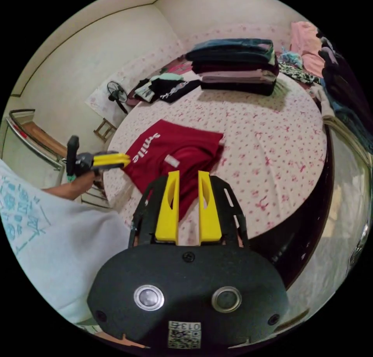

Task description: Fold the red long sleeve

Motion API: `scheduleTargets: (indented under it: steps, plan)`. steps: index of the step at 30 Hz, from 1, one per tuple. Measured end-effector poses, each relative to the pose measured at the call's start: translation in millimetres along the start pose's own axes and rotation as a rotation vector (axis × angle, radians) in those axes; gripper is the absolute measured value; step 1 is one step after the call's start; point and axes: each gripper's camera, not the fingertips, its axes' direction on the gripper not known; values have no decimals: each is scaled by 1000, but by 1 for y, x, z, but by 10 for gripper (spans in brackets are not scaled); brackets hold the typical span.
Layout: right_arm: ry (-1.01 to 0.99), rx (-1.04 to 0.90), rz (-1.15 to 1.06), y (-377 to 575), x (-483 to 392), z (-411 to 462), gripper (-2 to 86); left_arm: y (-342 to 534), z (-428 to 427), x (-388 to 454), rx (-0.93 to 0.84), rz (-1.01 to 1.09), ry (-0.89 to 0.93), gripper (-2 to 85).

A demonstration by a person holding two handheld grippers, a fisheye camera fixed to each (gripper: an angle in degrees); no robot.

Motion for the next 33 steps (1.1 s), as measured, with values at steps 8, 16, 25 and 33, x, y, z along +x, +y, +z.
scheduleTargets:
  steps: [8, 16, 25, 33]
  plan:
    - [10, -125, 127, 60, -51, 44, 49, -21, 11, -48, -49, 36, -1, 72]
    - [92, -144, 194, 84, -32, 36, 49, -32, 12, -79, -28, 159, 62, 73]
    - [48, 77, 320, 71, -10, -1, 152, -54, -13, -212, 58, -130, 346, 138]
    - [-52, 27, 414, 57, 13, 30, 166, -98, 11, -274, 0, -225, 596, 151]
